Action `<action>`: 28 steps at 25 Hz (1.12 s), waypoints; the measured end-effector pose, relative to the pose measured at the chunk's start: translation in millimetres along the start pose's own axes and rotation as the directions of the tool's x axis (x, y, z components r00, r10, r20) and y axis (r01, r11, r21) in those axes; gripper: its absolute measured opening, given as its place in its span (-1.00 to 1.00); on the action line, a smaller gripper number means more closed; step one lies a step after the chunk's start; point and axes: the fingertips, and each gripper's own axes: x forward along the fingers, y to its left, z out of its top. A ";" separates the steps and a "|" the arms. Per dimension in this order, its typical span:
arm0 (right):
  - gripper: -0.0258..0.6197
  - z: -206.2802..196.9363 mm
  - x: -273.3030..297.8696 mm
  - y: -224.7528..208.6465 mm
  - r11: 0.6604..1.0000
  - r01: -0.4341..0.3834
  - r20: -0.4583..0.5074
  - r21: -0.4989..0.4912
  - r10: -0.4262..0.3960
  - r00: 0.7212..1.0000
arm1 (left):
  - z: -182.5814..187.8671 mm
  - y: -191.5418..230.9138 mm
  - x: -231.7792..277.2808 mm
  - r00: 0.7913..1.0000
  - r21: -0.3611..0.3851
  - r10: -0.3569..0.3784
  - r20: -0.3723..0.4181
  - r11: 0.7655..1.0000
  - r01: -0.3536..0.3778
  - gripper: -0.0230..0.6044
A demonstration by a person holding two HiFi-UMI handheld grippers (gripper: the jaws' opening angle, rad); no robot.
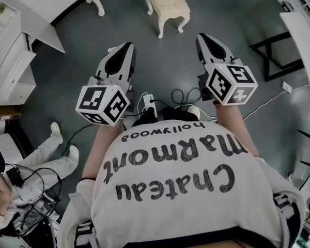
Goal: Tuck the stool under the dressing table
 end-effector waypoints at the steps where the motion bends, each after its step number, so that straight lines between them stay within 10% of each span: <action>1: -0.84 1.6 2.4 1.6 1.000 0.002 -0.002 0.000 -0.002 1.000 | 2.3 2.8 -0.1 1.000 -0.002 -0.001 0.000 1.000 0.001 -0.85; 28: -0.84 -23.2 1.6 94.5 0.995 0.088 0.023 0.038 -0.089 0.996 | -1.4 77.1 -92.4 0.996 -0.019 -0.080 -0.041 0.997 0.079 -0.85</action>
